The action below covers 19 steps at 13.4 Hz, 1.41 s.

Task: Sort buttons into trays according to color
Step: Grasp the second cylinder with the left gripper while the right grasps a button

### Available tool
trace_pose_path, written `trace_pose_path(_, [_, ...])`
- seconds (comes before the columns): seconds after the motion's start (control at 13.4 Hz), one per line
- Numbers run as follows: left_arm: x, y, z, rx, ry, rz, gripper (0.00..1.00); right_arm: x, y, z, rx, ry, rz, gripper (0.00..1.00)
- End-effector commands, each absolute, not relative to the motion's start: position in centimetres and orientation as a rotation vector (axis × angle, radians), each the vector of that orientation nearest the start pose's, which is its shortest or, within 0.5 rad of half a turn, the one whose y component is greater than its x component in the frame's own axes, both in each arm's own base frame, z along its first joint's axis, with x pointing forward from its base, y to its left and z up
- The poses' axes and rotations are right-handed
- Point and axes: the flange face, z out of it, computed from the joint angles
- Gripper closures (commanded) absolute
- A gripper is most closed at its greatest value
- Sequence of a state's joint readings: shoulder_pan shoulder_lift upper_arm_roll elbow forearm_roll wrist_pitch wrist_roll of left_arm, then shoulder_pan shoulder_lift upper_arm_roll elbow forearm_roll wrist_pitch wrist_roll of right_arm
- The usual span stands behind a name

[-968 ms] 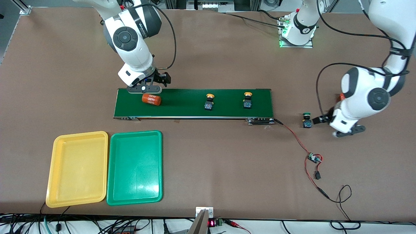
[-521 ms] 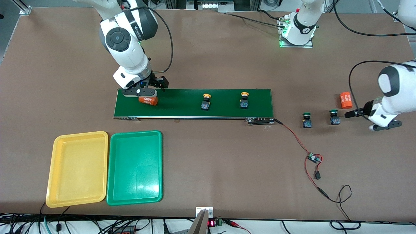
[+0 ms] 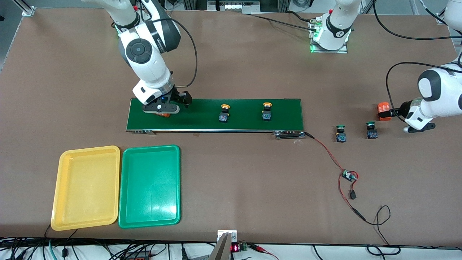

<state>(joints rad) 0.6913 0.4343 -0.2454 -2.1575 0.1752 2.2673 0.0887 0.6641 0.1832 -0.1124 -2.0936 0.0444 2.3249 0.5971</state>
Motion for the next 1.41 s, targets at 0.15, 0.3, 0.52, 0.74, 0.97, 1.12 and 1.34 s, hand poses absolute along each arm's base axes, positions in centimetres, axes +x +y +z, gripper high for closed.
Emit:
trace_pose_path(0.15, [47.0, 22.2, 17.7, -3.159, -0.266, 0.519, 0.18, 48.4, 34.5, 31.6, -3.064, 0.266, -0.096, 0.0])
trace_pose_path(0.3, [47.1, 22.3, 17.8, -3.177, -0.152, 0.512, 0.65, 48.5, 35.7, 30.7, -3.075, 0.247, -0.087, 0.0])
trace_pose_path(0.52, [47.7, 23.1, 18.9, -3.198, 0.068, 0.465, 1.0, 48.4, 37.0, 31.3, -3.065, 0.214, -0.108, 0.0])
trace_pose_path(0.74, [51.2, 19.8, 25.1, -3.143, 0.304, 0.333, 1.0, 48.5, 37.4, 30.2, -3.075, 0.209, -0.097, 0.0])
trace_pose_path(0.97, [55.2, 10.7, 32.5, -3.037, 0.659, 0.29, 1.0, 49.1, 37.6, 30.6, -3.067, 0.217, -0.112, 0.0])
trace_pose_path(1.12, [56.7, 2.9, 34.8, -2.97, 0.917, 0.25, 0.99, 50.0, 38.6, 30.4, -3.063, 0.213, -0.123, 0.0])
trace_pose_path(1.34, [56.2, -8.6, 35.8, -2.872, 1.238, 0.192, 1.0, 49.5, 39.6, 29.4, -3.066, 0.26, -0.113, 0.0])
